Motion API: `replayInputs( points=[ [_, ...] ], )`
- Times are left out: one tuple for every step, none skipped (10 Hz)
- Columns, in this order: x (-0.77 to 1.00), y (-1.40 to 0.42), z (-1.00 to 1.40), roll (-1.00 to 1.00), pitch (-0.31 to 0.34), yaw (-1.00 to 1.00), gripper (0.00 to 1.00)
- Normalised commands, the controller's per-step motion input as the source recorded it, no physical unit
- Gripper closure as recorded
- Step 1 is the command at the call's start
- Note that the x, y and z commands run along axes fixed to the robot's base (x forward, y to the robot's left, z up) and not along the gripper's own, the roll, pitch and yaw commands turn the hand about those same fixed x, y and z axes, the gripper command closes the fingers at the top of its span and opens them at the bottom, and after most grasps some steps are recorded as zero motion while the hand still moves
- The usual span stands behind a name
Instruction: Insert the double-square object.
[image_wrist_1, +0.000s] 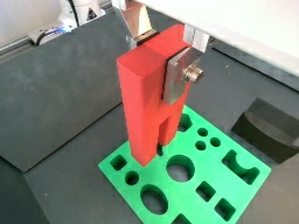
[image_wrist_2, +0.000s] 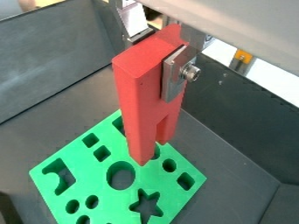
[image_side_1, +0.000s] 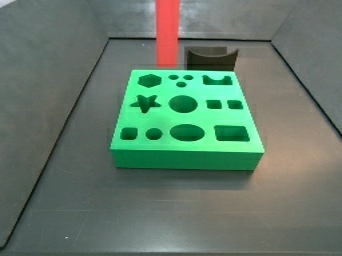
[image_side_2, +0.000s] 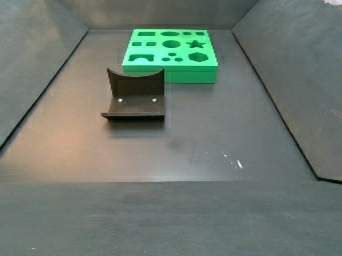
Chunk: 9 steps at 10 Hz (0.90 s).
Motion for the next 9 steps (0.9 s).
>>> replayInputs(
  points=[
    [0.48,0.00,-0.32,0.02,0.000,-0.68,1.00],
    [0.50,0.00,-0.32,0.01,0.000,-0.67,1.00],
    [0.59,-0.01,-0.31,0.01,0.000,-0.60,1.00],
    [0.66,-0.02,-0.30,0.01,0.000,-0.54,1.00],
    [0.75,-0.04,-0.27,0.00,0.000,-0.45,1.00],
    [0.80,-0.05,-0.26,0.00,0.000,-0.40,1.00],
    [0.78,-0.05,-0.26,0.00,0.000,-0.41,1.00],
    [0.73,-0.04,-0.26,0.00,0.000,-0.45,1.00],
    [0.67,0.00,-0.39,0.09,0.000,-0.49,1.00]
  ],
)
